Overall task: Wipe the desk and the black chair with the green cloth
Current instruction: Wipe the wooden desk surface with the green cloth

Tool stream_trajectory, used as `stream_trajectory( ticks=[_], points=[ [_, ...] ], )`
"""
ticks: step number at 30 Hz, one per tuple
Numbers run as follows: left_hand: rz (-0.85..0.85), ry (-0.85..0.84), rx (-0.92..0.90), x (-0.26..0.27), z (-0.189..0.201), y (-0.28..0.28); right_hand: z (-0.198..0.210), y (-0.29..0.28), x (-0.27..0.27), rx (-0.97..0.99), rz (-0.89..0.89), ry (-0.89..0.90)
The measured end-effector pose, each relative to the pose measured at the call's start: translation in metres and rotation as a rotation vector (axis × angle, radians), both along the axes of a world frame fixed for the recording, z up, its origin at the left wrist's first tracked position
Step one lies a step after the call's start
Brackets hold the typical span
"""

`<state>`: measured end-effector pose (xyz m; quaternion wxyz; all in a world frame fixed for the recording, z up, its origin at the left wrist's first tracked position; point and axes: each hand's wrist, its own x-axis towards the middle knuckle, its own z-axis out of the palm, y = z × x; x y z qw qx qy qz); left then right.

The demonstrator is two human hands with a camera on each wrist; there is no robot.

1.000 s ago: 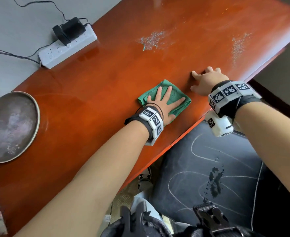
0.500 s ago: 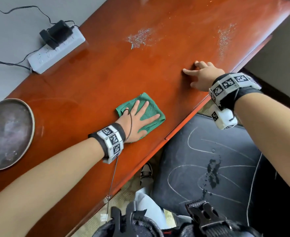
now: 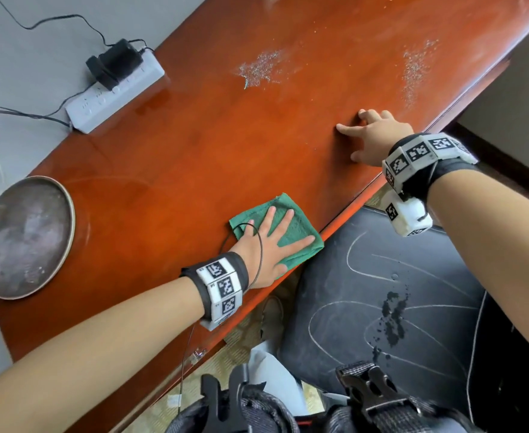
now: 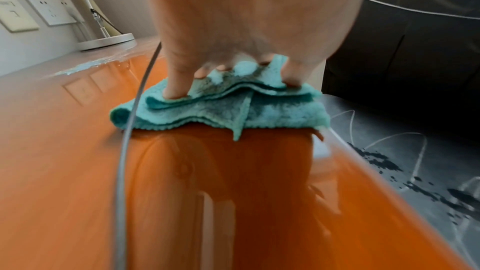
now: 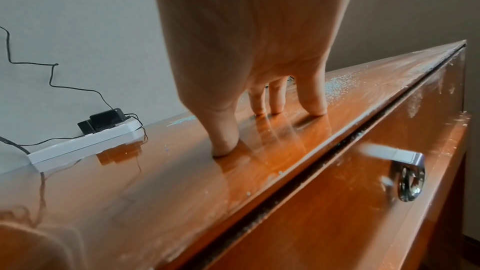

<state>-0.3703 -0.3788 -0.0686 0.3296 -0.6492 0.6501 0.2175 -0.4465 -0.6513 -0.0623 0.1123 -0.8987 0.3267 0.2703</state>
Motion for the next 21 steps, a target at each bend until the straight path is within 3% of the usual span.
stream_trajectory(
  ticks=[11, 16, 21],
  points=[
    [0.229, 0.104, -0.14, 0.002, -0.003, -0.107, -0.002, -0.002, -0.005, 0.057, -0.043, -0.087],
    [0.399, 0.138, -0.164, 0.028, -0.004, -0.096, -0.004, -0.003, -0.005, 0.062, -0.053, -0.093],
    [0.629, 0.067, -0.19, 0.063, -0.006, -0.051, -0.004, -0.002, -0.004, 0.06, -0.05, -0.083]
  ],
)
